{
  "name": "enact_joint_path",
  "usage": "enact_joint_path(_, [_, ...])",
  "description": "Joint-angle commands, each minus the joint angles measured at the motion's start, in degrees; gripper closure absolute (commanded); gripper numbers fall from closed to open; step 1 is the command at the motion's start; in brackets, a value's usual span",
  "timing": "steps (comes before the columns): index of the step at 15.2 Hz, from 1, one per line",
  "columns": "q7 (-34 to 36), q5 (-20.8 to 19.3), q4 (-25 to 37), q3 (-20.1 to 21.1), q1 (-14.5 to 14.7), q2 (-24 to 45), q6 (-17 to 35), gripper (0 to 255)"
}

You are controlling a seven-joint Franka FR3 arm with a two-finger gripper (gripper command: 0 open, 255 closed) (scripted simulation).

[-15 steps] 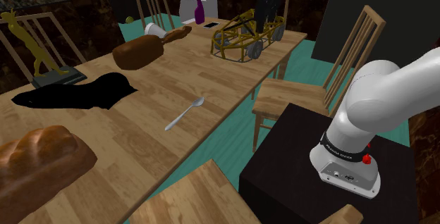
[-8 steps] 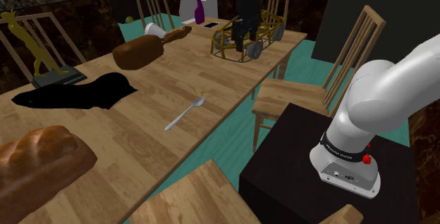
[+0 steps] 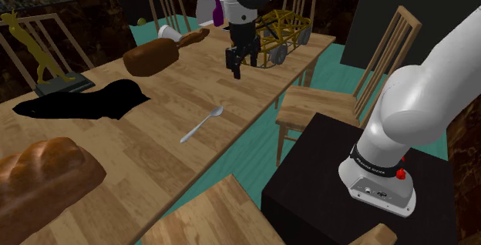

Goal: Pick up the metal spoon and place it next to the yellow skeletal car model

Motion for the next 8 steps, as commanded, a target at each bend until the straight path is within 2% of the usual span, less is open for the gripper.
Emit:
enact_joint_path(1, [1.7,0.8,1.2,1.0,0.6,4.3,2.0,0])
enact_joint_path(8, [6.6,2.9,8.5,3.5,2.5,18.9,5.8,0])
